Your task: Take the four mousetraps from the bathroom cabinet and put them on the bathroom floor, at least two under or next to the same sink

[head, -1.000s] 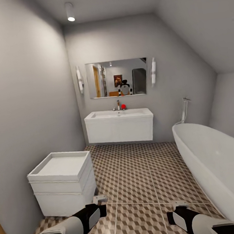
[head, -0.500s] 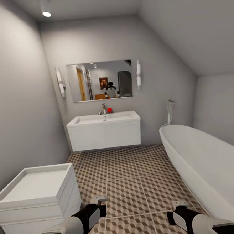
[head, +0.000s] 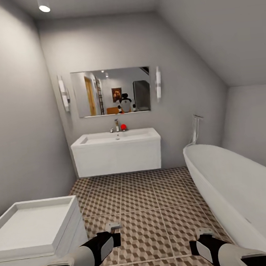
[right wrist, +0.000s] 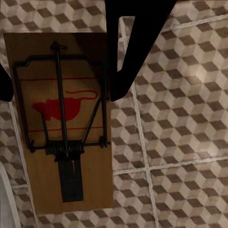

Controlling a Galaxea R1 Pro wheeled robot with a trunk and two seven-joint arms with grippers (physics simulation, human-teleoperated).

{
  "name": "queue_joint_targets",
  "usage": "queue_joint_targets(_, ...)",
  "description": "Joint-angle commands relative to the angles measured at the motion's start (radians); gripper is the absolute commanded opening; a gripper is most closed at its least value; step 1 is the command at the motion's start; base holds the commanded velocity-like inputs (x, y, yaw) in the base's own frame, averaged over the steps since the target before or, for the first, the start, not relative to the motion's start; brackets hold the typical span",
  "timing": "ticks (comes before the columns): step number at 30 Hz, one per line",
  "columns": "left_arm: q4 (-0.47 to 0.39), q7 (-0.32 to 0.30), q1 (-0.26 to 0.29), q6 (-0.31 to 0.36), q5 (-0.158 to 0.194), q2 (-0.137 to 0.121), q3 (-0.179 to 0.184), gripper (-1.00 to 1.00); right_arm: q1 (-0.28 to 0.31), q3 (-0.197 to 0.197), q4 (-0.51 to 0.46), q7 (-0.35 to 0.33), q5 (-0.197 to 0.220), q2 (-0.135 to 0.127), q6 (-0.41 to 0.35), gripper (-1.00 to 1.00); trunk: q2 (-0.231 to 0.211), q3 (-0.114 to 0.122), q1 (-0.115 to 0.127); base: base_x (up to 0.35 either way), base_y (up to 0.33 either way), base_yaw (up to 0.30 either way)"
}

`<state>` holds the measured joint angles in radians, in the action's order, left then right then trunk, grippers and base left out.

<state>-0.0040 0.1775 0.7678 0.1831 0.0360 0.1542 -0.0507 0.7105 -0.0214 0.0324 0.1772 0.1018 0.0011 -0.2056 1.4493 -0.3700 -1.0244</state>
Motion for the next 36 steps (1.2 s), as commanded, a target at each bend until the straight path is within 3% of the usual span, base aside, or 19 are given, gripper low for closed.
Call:
queue_joint_targets(1,-0.001,0.003,0.001,0.004,0.001,0.000,-0.004,-1.00,0.001,-0.003,0.001,0.003,0.010,0.000,0.000,-1.00,0.001,-0.001,-0.001,0.324,0.000,0.000)
queue_joint_targets(36,-0.001,0.003,0.001,0.006,0.002,-0.001,-0.005,-1.00,0.001,-0.005,0.001,-0.008,0.007,0.007,-0.002,-1.00,0.001,-0.001,-0.001,0.324,0.000,0.000)
